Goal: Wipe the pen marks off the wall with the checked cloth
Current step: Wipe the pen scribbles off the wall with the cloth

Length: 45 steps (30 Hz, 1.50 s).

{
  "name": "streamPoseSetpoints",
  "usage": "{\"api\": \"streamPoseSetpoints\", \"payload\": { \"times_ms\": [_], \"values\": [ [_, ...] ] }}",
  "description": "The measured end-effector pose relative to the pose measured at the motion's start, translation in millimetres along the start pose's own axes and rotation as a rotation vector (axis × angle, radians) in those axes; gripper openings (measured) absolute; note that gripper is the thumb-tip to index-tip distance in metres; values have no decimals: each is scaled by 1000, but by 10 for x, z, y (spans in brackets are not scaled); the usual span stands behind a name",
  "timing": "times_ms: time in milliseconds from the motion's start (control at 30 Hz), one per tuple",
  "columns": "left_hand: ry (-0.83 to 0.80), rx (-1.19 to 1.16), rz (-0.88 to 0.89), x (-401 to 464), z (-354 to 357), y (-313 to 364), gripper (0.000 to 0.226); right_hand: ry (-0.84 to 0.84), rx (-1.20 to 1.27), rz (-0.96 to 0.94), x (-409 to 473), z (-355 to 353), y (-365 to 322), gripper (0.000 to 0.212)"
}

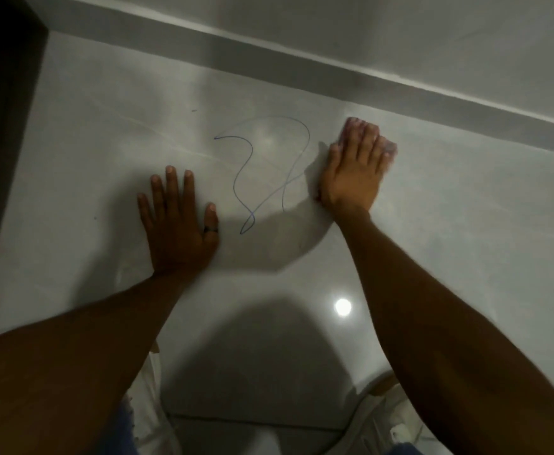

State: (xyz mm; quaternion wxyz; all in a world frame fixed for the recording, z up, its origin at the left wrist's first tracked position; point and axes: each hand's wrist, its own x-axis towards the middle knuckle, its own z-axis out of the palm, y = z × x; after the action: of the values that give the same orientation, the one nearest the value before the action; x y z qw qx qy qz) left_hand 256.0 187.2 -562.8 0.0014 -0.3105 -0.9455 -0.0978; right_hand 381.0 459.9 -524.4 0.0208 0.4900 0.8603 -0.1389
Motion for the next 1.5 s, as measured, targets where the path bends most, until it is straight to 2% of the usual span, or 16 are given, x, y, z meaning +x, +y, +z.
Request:
{"api": "streamPoseSetpoints", "payload": {
  "times_ms": [100, 200, 300, 400, 533, 633, 667, 800, 933, 1033, 1067, 1167, 1300, 1400, 1433, 1500],
  "values": [
    [-1, -11, 4, -5, 8, 0, 71, -30, 21, -145, -29, 77, -127, 63],
    [7, 12, -6, -5, 22, -11, 71, 41, 65, 85, -99, 119, -238, 63],
    [16, -1, 7, -15, 33, -1, 71, 1, 43, -143, -283, 215, -294, 62],
    [20, 13, 2, 3, 47, -24, 71, 35, 52, 24, -521, 272, -256, 62],
    [19, -13, 6, -8, 47, -4, 71, -10, 28, -240, -1021, 388, -130, 63],
    [24, -19, -3, -8, 51, -23, 70, 8, 15, -23, -1312, 403, -63, 65],
    [21, -20, -6, -12, 46, -14, 70, -11, 18, -53, -1443, 431, -101, 66],
    [12, -31, 1, -2, 27, 1, 70, -83, 4, -527, -1755, 505, 49, 65],
    [0, -17, -8, -7, 10, -8, 70, -56, 0, -152, -1765, 515, -180, 67],
    [-1, -24, 8, -10, 3, 16, 70, -105, 8, -551, -1784, 577, -314, 65],
    [-3, -20, 9, -5, 4, 23, 70, -88, 17, -569, -1729, 573, -295, 64],
    [-31, -1, -6, 2, 3, -14, 71, -78, 33, -290, -1698, 560, -521, 66],
    [-31, -9, 2, -9, -24, 46, 70, -99, 67, -527, -1685, 598, -610, 64],
    [-42, -6, -11, 5, -29, 14, 70, -42, 51, -222, -1588, 565, -711, 65],
    [-41, -3, -12, -3, -34, 14, 70, -53, 49, -230, -1603, 576, -797, 65],
    [-35, -6, -1, -9, -33, 32, 70, -83, 64, -464, -1546, 572, -788, 64]
  ]
}}
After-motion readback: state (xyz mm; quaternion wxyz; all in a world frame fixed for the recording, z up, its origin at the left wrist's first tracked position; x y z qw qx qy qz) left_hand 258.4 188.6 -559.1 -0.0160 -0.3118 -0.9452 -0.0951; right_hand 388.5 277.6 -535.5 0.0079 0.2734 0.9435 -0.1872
